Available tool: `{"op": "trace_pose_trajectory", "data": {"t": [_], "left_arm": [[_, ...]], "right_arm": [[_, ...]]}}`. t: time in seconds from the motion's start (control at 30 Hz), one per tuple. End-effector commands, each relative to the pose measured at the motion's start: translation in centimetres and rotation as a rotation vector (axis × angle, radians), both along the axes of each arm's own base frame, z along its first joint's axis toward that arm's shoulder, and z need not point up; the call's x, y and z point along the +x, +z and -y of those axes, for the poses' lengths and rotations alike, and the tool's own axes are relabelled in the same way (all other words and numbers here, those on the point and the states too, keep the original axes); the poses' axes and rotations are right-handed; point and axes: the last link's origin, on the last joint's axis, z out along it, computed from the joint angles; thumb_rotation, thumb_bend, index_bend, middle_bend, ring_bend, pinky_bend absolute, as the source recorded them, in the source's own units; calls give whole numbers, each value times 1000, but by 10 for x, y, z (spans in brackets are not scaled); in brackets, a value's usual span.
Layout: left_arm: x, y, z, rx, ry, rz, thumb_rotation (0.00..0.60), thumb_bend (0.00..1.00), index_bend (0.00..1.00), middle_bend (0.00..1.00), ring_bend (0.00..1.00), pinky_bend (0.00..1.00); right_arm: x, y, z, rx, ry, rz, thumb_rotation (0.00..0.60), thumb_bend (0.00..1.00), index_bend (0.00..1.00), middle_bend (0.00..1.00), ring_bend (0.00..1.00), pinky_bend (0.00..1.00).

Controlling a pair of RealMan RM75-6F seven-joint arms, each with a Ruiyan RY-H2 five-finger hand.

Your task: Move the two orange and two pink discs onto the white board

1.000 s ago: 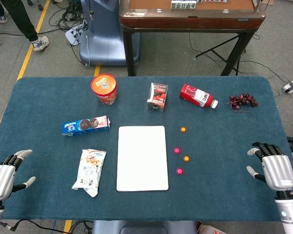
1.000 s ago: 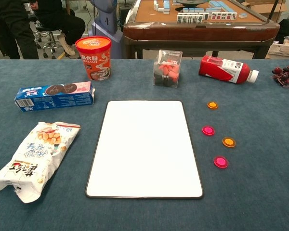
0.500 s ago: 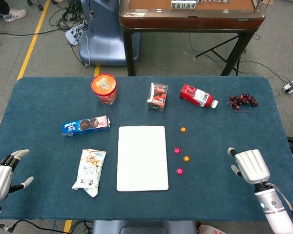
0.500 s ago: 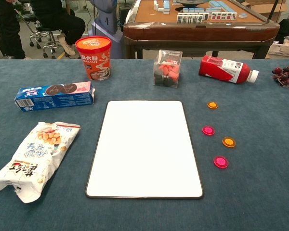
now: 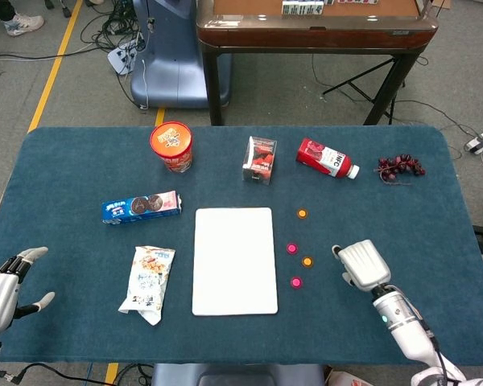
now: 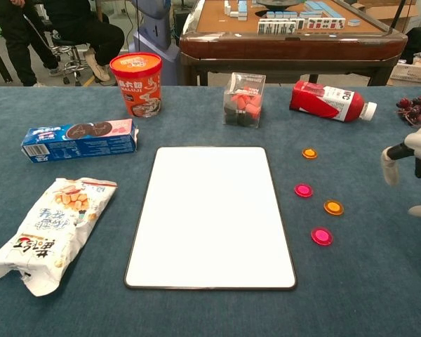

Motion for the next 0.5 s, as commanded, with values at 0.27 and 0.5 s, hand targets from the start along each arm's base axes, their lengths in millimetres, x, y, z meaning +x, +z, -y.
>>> {"op": "trace_pose_trajectory", "data": {"t": [0.27, 0.5], "left_arm": [[0, 0, 1, -3, -1, 3, 600, 67, 264, 258, 308, 534], [0, 0, 1, -5, 0, 2, 600, 67, 264, 258, 309, 534]], "right_arm": [[9, -18, 10, 42, -22, 11, 600, 216, 475, 1000, 1000, 1000], [20, -26, 18, 55, -33, 3, 600, 191, 468, 1000, 1000, 1000]]}}
